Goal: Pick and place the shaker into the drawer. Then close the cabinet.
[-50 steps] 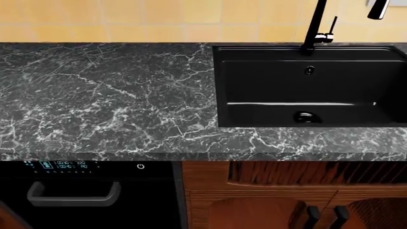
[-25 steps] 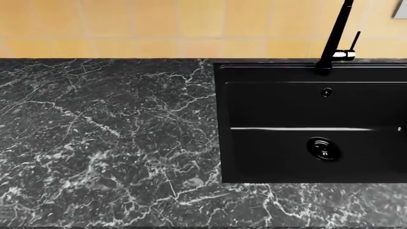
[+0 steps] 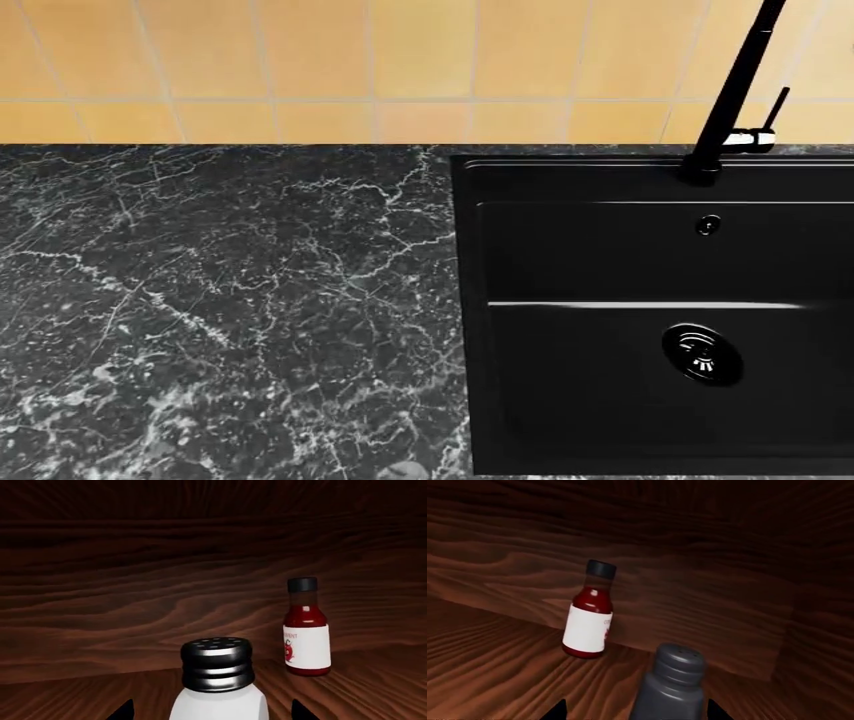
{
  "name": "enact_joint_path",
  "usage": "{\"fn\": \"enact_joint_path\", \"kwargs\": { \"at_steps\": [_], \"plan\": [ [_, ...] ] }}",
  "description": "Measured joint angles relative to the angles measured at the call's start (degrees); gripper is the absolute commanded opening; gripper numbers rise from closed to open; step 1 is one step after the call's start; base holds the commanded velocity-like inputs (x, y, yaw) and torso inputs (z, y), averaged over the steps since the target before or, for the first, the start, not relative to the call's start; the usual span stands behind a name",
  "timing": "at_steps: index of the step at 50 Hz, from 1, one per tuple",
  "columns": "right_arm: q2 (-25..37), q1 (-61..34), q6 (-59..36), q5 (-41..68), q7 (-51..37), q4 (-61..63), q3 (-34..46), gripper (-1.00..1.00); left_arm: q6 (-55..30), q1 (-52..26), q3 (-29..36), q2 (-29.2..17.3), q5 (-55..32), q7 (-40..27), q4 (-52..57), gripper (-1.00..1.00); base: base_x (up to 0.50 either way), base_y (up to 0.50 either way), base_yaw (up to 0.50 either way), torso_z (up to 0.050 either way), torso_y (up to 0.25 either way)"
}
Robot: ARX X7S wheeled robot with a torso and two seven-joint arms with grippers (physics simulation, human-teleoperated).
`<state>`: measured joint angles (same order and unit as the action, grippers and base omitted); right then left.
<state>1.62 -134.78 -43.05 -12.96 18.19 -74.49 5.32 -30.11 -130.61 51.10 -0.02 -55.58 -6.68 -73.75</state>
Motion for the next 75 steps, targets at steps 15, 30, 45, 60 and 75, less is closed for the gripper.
{"fn": "enact_joint_path", "kwargs": {
  "at_steps": [15,30,45,60,75],
  "plan": [
    [0.4,-0.1,0.0,0.3,-0.9,-0.3,0.2,1.00,0.5,0.8,-6.1,0.0,6.0,-0.4,-0.2,-1.00,0.00,0.00,0.00,0.000,0.000],
    [0.6,-0.2,0.0,0.3,-1.0,-0.3,0.3,1.00,7.5,-1.9,-25.7,0.0,27.8,-4.8,-1.1,-1.00,0.00,0.00,0.00,0.000,0.000],
    [1.0,-0.2,-0.6,0.0,-1.0,0.0,0.1,1.00,12.7,-3.9,-36.4,0.0,39.7,-6.7,0.2,-1.00,0.24,-0.02,0.00,0.000,0.000],
    [1.7,-0.2,-0.9,2.1,-2.3,0.2,2.0,-1.00,13.9,-4.1,-38.9,0.0,42.1,-7.1,0.3,-1.00,0.03,0.00,0.00,0.000,0.000],
    [2.2,0.0,4.9,1.1,-3.5,10.5,-2.3,-1.00,15.1,-4.2,-44.4,0.0,46.7,-8.7,1.7,-1.00,0.00,0.00,0.00,0.000,0.000]
  ]
}}
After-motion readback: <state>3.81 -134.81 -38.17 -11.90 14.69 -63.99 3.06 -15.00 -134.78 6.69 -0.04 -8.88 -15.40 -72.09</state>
